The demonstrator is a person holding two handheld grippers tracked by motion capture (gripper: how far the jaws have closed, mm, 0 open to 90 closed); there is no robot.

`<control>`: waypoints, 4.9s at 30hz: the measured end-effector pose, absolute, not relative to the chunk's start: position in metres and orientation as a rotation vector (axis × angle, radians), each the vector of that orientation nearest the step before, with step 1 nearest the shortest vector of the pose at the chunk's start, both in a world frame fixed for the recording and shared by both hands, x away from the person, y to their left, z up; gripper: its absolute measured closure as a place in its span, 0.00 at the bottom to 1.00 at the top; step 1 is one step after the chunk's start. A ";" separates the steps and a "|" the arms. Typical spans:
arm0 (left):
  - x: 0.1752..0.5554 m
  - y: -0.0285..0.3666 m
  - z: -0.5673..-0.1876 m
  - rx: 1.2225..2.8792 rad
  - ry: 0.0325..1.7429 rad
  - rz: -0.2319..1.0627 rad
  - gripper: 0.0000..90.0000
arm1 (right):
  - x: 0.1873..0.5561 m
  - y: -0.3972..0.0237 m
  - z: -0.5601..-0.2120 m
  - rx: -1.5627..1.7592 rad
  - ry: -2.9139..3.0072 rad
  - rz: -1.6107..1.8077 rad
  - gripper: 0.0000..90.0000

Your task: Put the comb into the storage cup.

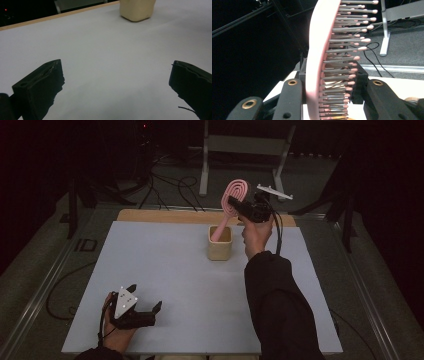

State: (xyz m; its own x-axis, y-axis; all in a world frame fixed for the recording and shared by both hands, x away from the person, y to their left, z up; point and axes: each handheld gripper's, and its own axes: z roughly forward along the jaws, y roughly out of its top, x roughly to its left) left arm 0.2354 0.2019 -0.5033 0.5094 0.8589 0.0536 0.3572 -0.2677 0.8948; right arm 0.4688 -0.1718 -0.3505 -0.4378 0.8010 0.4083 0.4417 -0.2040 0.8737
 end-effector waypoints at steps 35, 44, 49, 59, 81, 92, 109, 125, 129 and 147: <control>0.235 0.202 -0.503 1.846 1.010 0.695 0.00 | 0.470 -0.167 -0.376 1.492 1.768 1.646 0.71; 0.235 0.202 -0.503 1.845 1.012 0.694 0.00 | 0.469 -0.162 -0.385 1.490 1.788 1.620 0.70; 0.235 0.201 -0.503 1.845 1.012 0.693 0.00 | 0.469 -0.161 -0.389 1.497 1.790 1.613 0.70; 0.235 0.201 -0.504 1.846 1.012 0.693 0.00 | 0.469 -0.160 -0.394 1.490 1.806 1.595 0.70; 0.235 0.201 -0.504 1.846 1.013 0.695 0.00 | 0.467 -0.157 -0.409 1.508 1.825 1.570 0.70; 0.235 0.201 -0.504 1.845 1.012 0.695 0.00 | 0.467 -0.155 -0.416 1.507 1.839 1.561 0.70; 0.235 0.200 -0.504 1.849 1.011 0.693 0.00 | 0.466 -0.149 -0.422 1.473 1.872 1.586 0.68; 0.235 0.200 -0.505 1.855 1.011 0.691 0.00 | 0.467 -0.150 -0.423 1.463 1.886 1.602 0.68; 0.236 0.200 -0.505 1.855 1.012 0.690 0.00 | 0.468 -0.150 -0.423 1.463 1.887 1.610 0.68; 0.236 0.199 -0.505 1.858 1.012 0.694 0.00 | 0.474 -0.160 -0.425 1.501 1.867 1.587 0.68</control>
State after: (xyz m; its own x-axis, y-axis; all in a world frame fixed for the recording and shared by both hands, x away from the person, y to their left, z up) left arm 0.2355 0.1994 -0.5048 0.5109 0.8577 0.0583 0.3638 -0.2771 0.8893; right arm 0.4745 -0.1603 -0.4246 -0.4282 0.8132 0.3941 0.5201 -0.1349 0.8434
